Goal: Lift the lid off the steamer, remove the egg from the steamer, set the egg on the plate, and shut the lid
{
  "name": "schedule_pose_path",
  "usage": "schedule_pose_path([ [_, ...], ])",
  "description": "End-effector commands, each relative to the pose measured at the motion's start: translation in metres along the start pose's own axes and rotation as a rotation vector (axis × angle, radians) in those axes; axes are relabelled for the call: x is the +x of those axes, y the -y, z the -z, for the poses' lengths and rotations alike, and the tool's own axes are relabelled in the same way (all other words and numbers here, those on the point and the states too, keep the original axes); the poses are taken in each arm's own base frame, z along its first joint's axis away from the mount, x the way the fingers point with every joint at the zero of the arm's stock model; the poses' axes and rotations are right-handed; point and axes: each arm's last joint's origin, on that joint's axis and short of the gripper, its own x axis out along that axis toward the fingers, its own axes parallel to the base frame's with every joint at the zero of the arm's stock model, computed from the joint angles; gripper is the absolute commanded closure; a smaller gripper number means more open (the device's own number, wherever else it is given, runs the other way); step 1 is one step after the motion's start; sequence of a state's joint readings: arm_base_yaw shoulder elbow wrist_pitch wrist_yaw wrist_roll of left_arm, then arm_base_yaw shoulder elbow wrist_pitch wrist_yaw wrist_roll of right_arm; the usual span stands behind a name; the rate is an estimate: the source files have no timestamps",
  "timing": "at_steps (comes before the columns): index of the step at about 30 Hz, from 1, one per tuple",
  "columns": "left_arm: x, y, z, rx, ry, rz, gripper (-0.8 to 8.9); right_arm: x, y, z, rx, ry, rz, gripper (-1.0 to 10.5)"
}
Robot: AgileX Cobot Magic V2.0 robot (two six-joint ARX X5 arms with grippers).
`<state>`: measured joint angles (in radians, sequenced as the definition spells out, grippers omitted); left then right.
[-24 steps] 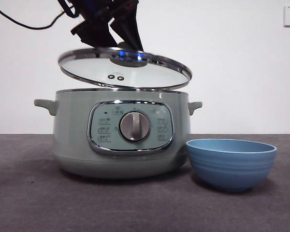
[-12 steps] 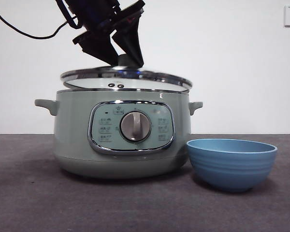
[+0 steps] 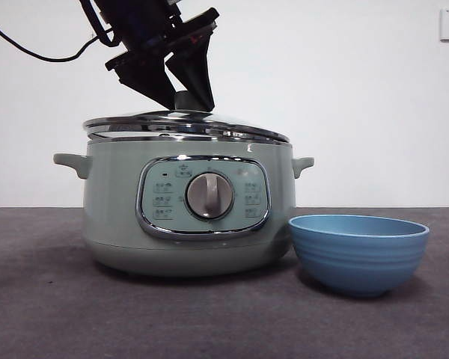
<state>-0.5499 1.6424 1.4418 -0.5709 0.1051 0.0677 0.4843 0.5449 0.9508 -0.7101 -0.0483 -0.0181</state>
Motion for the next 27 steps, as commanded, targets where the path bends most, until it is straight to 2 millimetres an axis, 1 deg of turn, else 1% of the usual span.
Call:
schedule_pose_path([
  [1,-0.005,0.0,-0.007,0.016,0.05,0.0,8.22,-0.001,0.0,-0.001,0.01,0.008,0.002,5.0],
  [7,-0.005,-0.001,-0.012,0.021,0.1,-0.004,8.22,-0.001,0.0,-0.001,0.011,0.007,0.002,5.0],
  [10,-0.003,-0.001,-0.011,0.021,0.098,-0.003,8.21,-0.001,0.0,-0.001,0.014,0.003,0.002,5.0],
  [12,0.001,-0.001,-0.01,0.019,0.081,-0.001,8.22,-0.001,0.0,-0.001,0.013,0.001,0.002,5.0],
  [16,0.018,-0.003,-0.004,0.009,0.025,0.007,8.22,-0.001,0.0,-0.001,0.013,0.001,0.002,5.0],
  [18,0.023,-0.003,0.0,0.006,-0.008,0.01,8.21,-0.001,0.0,-0.001,0.014,0.0,0.002,5.0],
  [22,0.024,0.003,0.002,0.013,-0.036,0.02,8.21,-0.001,0.0,-0.001,0.013,0.001,0.002,5.0],
  [27,0.023,0.003,0.008,0.006,-0.095,0.024,8.21,-0.001,0.0,-0.001,0.013,0.001,0.002,5.0],
])
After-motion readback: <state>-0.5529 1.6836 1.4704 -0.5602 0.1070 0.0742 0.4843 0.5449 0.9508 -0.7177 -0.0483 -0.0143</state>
